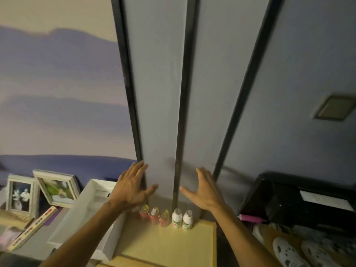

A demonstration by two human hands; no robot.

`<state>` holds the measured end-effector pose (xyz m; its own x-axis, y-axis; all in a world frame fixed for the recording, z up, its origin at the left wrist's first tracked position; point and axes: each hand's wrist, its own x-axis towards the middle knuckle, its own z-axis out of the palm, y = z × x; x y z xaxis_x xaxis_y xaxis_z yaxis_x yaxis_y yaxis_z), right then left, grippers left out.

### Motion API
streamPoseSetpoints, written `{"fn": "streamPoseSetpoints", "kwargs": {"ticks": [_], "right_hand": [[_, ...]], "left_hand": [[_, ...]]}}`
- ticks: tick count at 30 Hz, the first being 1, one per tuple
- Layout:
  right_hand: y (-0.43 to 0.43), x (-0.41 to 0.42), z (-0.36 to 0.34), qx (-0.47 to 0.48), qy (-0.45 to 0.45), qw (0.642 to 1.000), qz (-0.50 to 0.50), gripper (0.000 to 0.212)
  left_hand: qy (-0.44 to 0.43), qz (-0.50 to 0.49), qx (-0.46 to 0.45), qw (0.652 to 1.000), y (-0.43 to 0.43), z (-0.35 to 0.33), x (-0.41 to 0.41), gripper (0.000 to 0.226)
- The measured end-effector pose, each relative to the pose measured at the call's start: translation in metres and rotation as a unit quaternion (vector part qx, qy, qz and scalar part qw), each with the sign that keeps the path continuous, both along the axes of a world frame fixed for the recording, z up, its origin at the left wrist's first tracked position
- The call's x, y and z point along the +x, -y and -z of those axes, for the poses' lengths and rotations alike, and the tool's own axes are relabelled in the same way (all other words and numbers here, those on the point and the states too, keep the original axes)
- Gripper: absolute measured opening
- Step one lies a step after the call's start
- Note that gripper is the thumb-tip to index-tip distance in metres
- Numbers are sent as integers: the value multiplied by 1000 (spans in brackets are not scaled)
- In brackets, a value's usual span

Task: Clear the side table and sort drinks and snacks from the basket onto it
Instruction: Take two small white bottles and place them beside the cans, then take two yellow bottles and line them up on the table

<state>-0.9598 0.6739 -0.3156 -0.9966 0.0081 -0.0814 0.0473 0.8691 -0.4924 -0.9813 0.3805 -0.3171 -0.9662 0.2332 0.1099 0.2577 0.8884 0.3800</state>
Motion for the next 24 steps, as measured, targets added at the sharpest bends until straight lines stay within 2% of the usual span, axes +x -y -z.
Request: {"fn": "streamPoseSetpoints", "kwargs": {"ticks": [5,11,14,18,24], "right_hand": [[18,2,-113,22,-42,999,-16,118],[60,12,-205,32,-72,994,-77,115],[87,15,-234,44,-109,988,-98,111],[138,11,-255,61,-137,979,-136,113],[258,13,-262,46,-148,952,-263,108]], "left_hand": [[-51,-19,-4,999,45,-109,15,99],[-85,-30,-32,995,114,-196,41,95],[-104,-60,-47,992,155,-219,58,103],[-127,-117,-59,983,208,-235,88,99],[-130,-240,-50,961,295,-230,168,94]]}}
